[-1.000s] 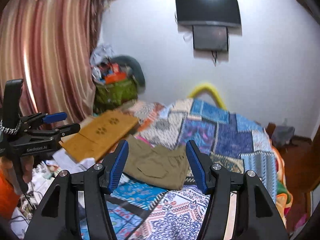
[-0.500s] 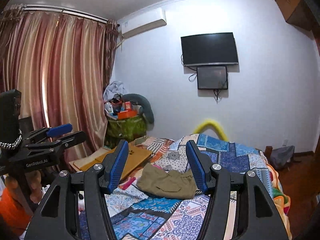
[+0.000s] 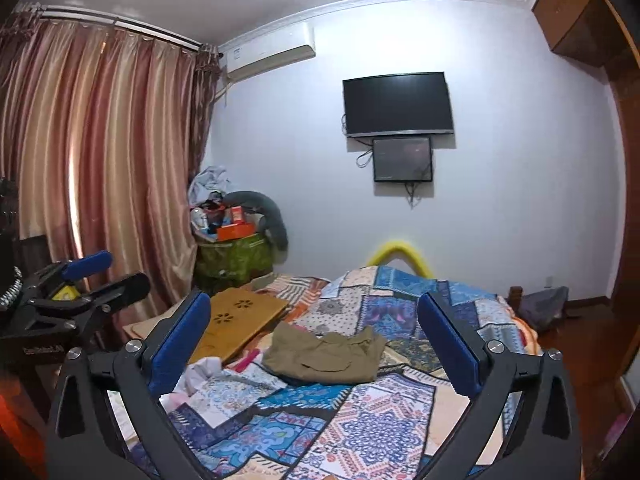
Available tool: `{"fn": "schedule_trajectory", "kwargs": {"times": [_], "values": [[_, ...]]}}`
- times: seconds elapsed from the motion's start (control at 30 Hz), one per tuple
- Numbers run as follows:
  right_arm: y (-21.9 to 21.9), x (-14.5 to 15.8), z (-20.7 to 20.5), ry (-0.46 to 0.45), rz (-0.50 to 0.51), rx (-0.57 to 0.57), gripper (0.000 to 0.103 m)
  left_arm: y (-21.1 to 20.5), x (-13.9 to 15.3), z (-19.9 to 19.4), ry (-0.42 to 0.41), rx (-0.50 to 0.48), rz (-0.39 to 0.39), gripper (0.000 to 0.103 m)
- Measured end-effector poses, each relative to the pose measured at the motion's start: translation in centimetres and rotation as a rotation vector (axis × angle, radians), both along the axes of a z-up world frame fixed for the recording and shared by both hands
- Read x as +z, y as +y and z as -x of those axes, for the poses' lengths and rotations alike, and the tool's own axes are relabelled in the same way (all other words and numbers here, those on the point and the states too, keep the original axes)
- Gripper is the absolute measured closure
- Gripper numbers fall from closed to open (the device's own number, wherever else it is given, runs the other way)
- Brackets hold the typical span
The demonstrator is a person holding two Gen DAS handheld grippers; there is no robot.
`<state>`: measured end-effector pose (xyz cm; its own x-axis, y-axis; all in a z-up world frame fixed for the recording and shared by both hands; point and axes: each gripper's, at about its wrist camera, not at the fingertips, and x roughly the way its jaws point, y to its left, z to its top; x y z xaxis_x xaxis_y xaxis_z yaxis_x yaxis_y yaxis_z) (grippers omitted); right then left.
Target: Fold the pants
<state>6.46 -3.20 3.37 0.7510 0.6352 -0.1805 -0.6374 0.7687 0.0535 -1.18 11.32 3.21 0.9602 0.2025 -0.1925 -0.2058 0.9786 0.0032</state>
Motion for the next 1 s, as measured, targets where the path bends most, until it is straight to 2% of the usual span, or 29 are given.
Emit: {"fn": "schedule_trajectory", "kwargs": {"times": [0.4, 1.0], "values": [[-0.55, -0.43, 0.45, 0.018, 0.001, 0.001, 0.000, -0.17, -0.18, 0.22, -0.012, -0.001, -0.008, 0.000], [-0.92, -0.39, 0.77, 0.038, -0.005, 0.011, 0.000, 0.36, -0.64, -0.47, 0.012, -0.006, 0.025, 0.000]]}}
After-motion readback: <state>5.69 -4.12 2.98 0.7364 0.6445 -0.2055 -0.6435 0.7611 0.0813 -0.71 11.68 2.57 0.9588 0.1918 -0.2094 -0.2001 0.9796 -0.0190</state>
